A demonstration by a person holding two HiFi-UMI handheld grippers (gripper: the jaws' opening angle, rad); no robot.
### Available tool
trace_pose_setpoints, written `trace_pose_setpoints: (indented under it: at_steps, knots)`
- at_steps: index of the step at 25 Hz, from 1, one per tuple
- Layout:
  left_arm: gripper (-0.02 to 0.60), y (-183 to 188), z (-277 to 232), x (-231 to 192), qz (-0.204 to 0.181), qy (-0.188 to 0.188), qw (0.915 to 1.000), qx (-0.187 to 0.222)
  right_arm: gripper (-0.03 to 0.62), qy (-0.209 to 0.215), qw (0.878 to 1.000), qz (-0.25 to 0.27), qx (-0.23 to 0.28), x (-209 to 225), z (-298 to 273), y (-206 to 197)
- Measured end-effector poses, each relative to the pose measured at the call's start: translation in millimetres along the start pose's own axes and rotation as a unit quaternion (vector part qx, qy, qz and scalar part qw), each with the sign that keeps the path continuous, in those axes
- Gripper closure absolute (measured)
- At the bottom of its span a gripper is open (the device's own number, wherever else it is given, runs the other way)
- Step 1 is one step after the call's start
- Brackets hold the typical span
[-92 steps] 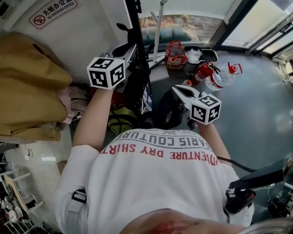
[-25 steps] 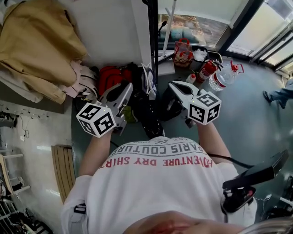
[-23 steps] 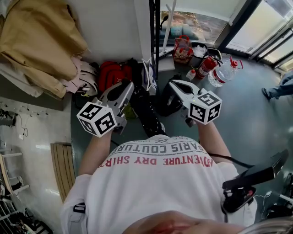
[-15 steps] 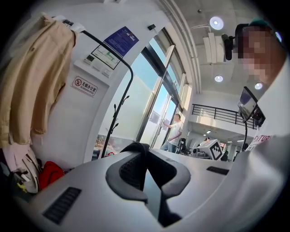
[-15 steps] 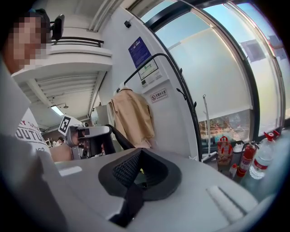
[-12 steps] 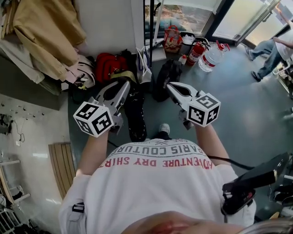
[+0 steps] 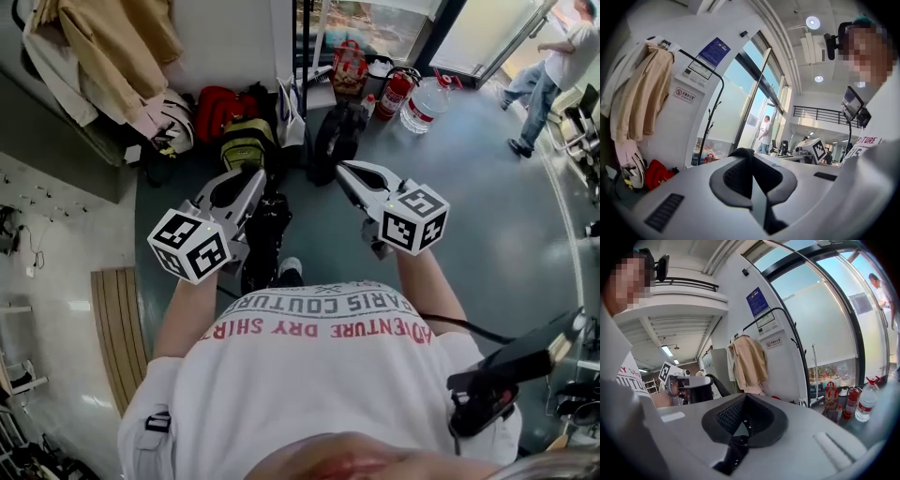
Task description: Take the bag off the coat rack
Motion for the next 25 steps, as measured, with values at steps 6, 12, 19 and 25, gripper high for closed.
trace_pose_setpoints:
  at_steps: [6,12,19,25]
  knots:
    - [0.566,-28.6,28.9,114.3,0.002,0.017,0.9999,0.000,0.592,0.005,1.000,-0.003,-0.005,-40.9,114.4,-39.4]
    - [0.566,-31.4,46.5,216.0,0.000,0.012,0.9997,0.023,0.592,0.004,1.000,-0.004,-0.009,-67.9,211.8,-51.9]
    - [0.566,-41.9,51.9,285.7,0.018,-0.020,0.9995,0.015,0.592,-0.002,1.000,0.001,0.015,-94.9,285.5,-54.4]
    - [0.566,-48.2,48.8,325.2,0.004,-0.041,0.9991,0.009,0.592,-0.011,0.999,0.013,0.029,-101.9,326.8,-60.9]
Point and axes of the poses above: the fingertips, and each gripper's own axes: z backward along the fingers, x to its right, y out of its top, the point moved 10 cm from there along z, backward along the fingers, and after that the axes turned 15 degrees about -y, right-handed, at the moved point
